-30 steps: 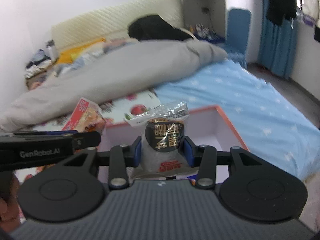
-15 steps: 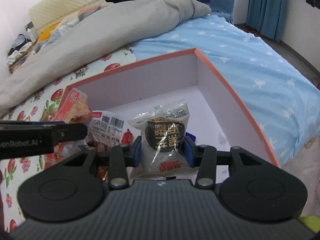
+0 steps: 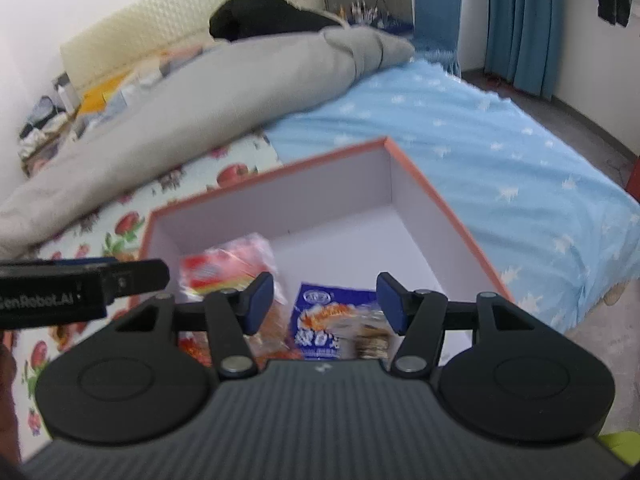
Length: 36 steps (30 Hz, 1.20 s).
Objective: Organize snacks
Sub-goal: 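Open the left tool to drop the red packet into the pink box, then withdraw both tools from the box back over the snack pile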
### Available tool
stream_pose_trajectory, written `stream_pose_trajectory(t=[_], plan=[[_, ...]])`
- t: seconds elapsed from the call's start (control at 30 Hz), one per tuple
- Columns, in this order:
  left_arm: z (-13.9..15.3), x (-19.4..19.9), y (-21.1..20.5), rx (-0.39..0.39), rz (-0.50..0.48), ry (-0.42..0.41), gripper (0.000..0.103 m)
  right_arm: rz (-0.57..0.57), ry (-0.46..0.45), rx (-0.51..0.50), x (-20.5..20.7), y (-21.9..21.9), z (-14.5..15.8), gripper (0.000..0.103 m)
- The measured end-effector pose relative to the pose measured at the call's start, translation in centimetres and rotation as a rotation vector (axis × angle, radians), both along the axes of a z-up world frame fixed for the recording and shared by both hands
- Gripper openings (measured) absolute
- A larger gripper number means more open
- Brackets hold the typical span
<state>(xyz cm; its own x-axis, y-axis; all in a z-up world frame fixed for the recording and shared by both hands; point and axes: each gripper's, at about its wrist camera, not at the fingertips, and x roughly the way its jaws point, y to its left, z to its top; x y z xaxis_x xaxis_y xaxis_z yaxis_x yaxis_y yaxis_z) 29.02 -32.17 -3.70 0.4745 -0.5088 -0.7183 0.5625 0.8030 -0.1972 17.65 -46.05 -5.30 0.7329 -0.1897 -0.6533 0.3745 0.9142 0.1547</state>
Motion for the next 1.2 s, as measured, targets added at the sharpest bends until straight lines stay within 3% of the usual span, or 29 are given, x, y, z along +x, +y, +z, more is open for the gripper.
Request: stream_pose_trajectory(t=[0.6, 0.83, 1.2], plan=[[8.6, -3.9, 8.9, -0.076, 0.101, -0.211, 0.064, 0.104, -0.199, -0.055, -2.5, 6.3, 7.2, 0.059], [8.5, -5.0, 13.4, -0.093, 0.169, -0.217, 0.064, 0.174, -0.223, -0.073, -2.8, 9.9, 7.3, 0.060], [5.5, -6.7, 20.8, -0.094, 0.258, -0.168, 0.064, 0.285, -0.200, -0.092, -3.3, 16.3, 5.7, 0.059]])
